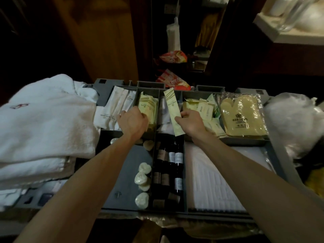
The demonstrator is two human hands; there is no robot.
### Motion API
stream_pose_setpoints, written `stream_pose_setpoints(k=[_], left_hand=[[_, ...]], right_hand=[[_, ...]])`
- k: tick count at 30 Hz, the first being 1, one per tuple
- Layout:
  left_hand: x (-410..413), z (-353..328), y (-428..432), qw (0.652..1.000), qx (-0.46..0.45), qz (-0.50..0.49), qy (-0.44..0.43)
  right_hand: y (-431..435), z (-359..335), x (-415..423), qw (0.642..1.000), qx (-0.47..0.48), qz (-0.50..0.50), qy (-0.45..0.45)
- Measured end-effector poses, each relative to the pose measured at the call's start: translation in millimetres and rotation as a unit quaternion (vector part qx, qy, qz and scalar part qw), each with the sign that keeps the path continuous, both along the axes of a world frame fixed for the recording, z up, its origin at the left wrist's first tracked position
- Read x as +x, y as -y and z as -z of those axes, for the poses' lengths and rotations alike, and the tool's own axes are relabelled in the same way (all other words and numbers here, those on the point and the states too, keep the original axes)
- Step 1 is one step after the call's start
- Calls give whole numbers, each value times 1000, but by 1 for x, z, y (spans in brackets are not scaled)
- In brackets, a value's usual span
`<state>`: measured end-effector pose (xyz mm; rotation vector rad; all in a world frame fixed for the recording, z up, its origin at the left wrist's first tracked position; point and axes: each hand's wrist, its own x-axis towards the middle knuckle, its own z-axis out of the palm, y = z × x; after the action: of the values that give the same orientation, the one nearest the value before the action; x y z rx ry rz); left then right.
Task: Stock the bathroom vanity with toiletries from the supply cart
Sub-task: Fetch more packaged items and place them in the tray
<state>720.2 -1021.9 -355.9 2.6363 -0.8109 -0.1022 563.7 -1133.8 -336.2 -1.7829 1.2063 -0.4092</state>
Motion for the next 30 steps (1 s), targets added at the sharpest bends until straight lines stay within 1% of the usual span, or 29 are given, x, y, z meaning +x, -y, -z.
stream_pose_setpoints(k=[4, 7, 13, 15, 18, 22, 25, 27, 30], left_hand=[[-13, -14, -16, 996, -75, -5, -51], [-30, -20, -33, 985, -126, -13, -114], [-78, -33, -68, 963, -186, -3, -195], [-94, -36, -80, 949, -228, 8, -216], [-116, -40, -95, 918, -281, 23, -280], [-142, -45, -103, 903, -281, 30, -324], [-156, -48, -105, 896, -274, 9, -349], [-158, -48, -109, 886, -284, -5, -367], [-152, -47, -117, 886, -299, -9, -355]], right_hand=[[-17, -14, -12, 999, 25, 21, 43], [-37, -22, -25, 997, 37, 30, 54], [-88, -34, -62, 995, 21, 64, 74], [-101, -36, -75, 994, 17, 76, 77], [-120, -42, -97, 992, 21, 89, 90], [-139, -50, -137, 988, 21, 118, 100], [-145, -52, -169, 983, 24, 150, 107], [-151, -54, -190, 981, 18, 167, 100], [-157, -48, -212, 980, 10, 176, 93]])
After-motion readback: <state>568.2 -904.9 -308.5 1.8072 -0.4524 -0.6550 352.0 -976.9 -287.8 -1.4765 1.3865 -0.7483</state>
